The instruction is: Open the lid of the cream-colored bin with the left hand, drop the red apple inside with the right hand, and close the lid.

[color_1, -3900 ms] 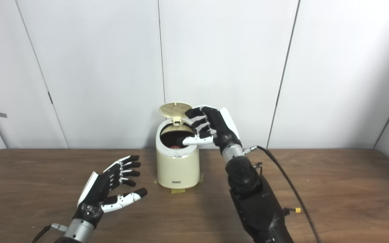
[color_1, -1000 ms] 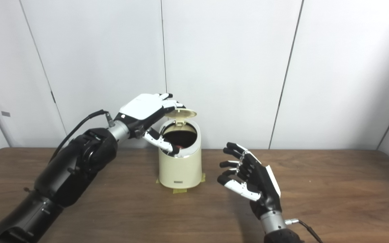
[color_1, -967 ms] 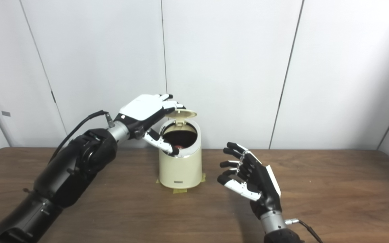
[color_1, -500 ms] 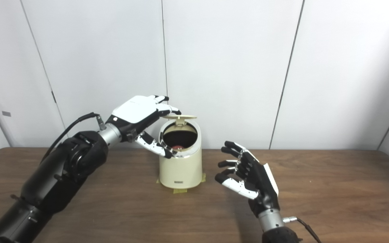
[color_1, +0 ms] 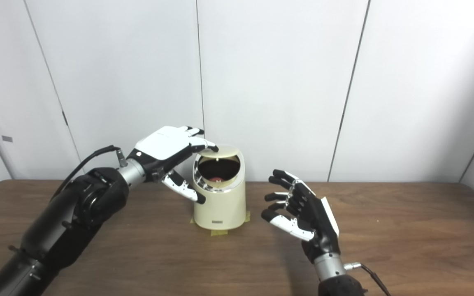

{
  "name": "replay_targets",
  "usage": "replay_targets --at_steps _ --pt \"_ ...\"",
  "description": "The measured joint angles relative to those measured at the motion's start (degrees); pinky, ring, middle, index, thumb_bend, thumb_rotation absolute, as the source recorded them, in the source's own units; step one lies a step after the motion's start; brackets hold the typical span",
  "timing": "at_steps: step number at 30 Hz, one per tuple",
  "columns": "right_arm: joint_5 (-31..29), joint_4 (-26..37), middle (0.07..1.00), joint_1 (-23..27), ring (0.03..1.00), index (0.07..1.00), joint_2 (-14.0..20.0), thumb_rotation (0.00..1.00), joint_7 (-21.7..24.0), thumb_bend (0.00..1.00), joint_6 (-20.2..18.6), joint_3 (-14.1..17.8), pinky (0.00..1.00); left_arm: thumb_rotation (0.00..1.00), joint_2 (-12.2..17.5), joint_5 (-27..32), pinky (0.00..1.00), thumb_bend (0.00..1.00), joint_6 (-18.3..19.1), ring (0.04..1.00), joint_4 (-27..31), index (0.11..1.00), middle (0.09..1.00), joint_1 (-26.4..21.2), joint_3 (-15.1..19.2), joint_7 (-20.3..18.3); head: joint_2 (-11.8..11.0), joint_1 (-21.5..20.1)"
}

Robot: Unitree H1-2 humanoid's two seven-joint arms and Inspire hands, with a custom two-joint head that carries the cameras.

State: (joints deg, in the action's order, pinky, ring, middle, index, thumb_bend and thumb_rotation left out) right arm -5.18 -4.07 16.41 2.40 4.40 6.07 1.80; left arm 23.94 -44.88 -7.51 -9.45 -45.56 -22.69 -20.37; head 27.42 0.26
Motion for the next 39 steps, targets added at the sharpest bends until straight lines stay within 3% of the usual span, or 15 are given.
replay_targets --at_steps 14,22,34,39 --pt "0.0 1.4 0.765 0.0 0.604 0.76 -0.2 0.32 -0.1 0.87 -1.3 -0.4 0.51 0.4 0.0 -0.7 1.0 0.94 -0.5 0.967 0.6 0.854 0.855 2.2 -0.3 -0.8 1.1 -0.4" --pt "0.0 1.8 0.763 0.0 0.594 0.759 -0.2 0.32 -0.1 0.88 -1.4 -0.4 0.52 0.43 -0.1 -1.5 1.0 0.94 -1.3 0.979 1.4 0.856 0.864 3.4 -0.8 -0.9 1.4 -0.4" --pt "0.0 2.5 0.753 0.0 0.583 0.753 -0.2 0.3 -0.2 0.87 -2.3 -0.5 0.51 0.41 -0.3 -9.4 1.0 0.94 -1.5 0.975 1.5 0.867 0.873 3.4 -5.5 0.5 2.2 -0.4" --pt "-0.1 2.9 0.754 0.0 0.582 0.747 -0.2 0.31 -0.1 0.89 -2.7 -0.5 0.52 0.4 -0.4 -16.3 1.0 0.97 -0.3 0.98 1.5 0.853 0.869 3.1 -8.5 2.1 2.5 -0.5"
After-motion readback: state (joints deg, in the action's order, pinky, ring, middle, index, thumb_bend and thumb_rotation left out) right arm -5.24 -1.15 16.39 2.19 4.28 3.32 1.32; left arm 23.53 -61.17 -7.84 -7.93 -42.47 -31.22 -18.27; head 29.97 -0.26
